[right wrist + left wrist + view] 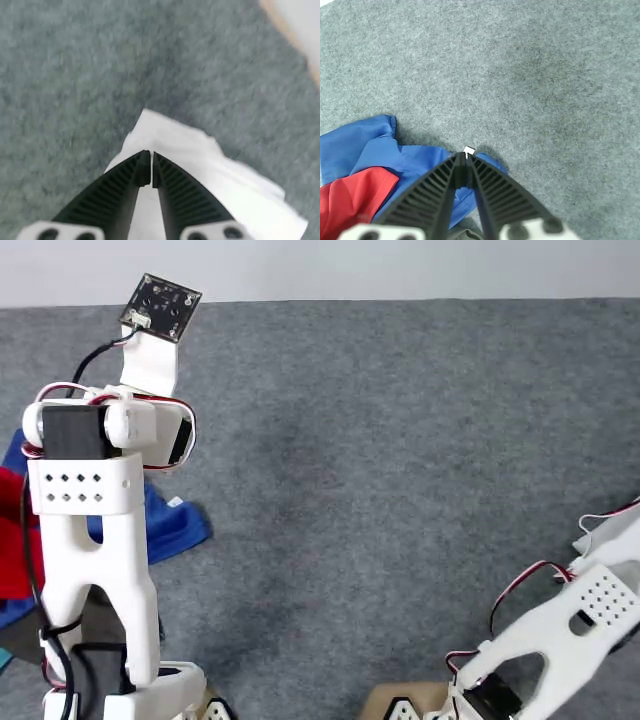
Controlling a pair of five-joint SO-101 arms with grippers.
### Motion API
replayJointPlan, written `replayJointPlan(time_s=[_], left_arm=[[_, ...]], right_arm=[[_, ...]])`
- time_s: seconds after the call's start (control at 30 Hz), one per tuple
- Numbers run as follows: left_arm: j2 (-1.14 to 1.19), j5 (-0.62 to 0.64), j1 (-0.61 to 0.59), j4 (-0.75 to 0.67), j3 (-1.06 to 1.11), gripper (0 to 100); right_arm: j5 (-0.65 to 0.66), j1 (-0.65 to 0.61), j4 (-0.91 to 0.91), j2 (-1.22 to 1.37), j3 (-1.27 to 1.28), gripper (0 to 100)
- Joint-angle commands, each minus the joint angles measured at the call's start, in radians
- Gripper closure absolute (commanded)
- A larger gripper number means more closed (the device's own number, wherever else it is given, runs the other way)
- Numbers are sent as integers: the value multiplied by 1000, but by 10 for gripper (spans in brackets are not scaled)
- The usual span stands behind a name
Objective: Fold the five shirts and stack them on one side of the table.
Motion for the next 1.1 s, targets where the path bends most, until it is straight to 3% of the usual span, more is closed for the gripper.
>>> replayJointPlan(time_s=[0.0,0.23,0.4,0.6,0.7,1.07], left_arm=[[-8,-5,-8,23,-4,992],[-12,-5,-8,25,-4,992],[-14,-5,-8,25,-4,992],[-14,-5,-2,25,-4,992],[-14,-5,-2,25,-4,992],[-34,-6,-8,25,-10,992]], right_arm=[[17,-15,-124,13,-3,988],[83,-15,-274,107,-11,988],[80,-10,-246,70,-58,988],[71,-18,-88,-77,-57,988],[-9,-31,5,-151,-57,988],[-14,-203,587,-414,-55,989]])
